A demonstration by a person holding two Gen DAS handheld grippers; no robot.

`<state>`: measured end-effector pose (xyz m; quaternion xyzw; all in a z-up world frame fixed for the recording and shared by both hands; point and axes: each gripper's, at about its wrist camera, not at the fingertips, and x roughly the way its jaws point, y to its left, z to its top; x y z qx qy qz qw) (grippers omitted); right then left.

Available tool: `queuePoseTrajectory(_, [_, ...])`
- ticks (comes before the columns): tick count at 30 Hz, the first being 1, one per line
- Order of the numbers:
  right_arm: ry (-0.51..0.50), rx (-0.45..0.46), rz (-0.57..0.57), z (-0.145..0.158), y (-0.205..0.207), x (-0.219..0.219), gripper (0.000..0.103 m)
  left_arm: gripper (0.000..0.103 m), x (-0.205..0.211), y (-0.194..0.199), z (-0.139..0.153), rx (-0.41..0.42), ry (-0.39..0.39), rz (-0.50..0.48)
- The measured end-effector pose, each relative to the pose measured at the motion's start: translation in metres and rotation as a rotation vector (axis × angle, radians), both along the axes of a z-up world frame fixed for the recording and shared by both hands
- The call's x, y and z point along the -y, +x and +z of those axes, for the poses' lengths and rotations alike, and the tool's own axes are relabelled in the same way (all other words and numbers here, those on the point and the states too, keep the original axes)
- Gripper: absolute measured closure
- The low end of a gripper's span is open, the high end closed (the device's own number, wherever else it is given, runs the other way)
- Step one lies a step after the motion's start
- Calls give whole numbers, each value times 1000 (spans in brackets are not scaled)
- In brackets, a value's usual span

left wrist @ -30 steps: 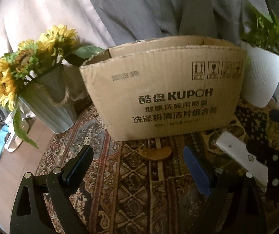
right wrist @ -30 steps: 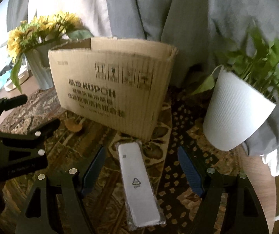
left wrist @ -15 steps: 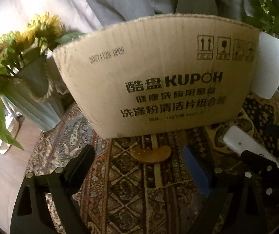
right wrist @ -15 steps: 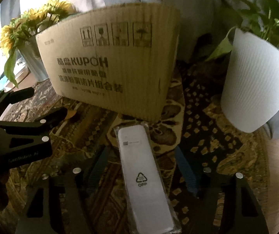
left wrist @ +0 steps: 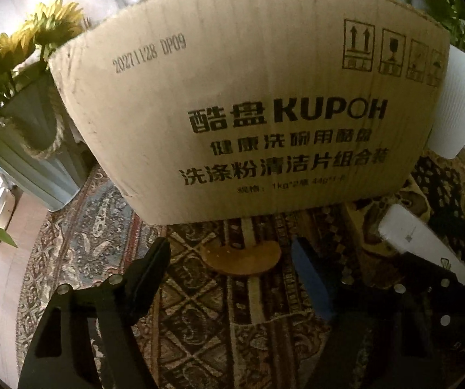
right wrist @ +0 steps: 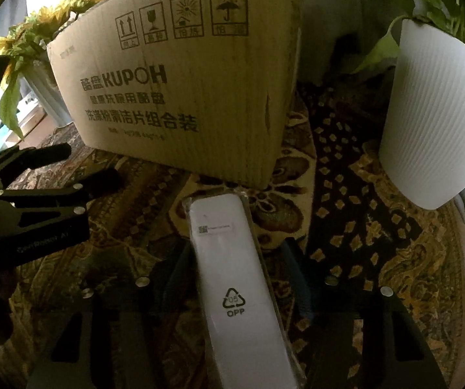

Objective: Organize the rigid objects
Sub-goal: 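Grasp the brown curved piece with the left tool while the right tool approaches the bagged remote, then grasp the bagged white remote with the right tool and lift it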

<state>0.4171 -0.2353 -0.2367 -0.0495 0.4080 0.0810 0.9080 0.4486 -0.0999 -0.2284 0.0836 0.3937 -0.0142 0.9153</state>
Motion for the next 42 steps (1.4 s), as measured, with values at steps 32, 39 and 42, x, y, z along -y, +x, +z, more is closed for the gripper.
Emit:
queuePoseTrajectory(32, [18, 51, 22, 31, -25, -8, 61, 47, -5, -22, 16, 43, -26, -122])
queuePoseTrajectory(39, [33, 108, 7, 56, -53, 0, 62, 47, 8, -47, 40, 88, -33, -151])
queuePoseTrajectory(42, [35, 129, 1, 63, -66, 4, 63, 47, 10, -57, 49, 103, -30, -160])
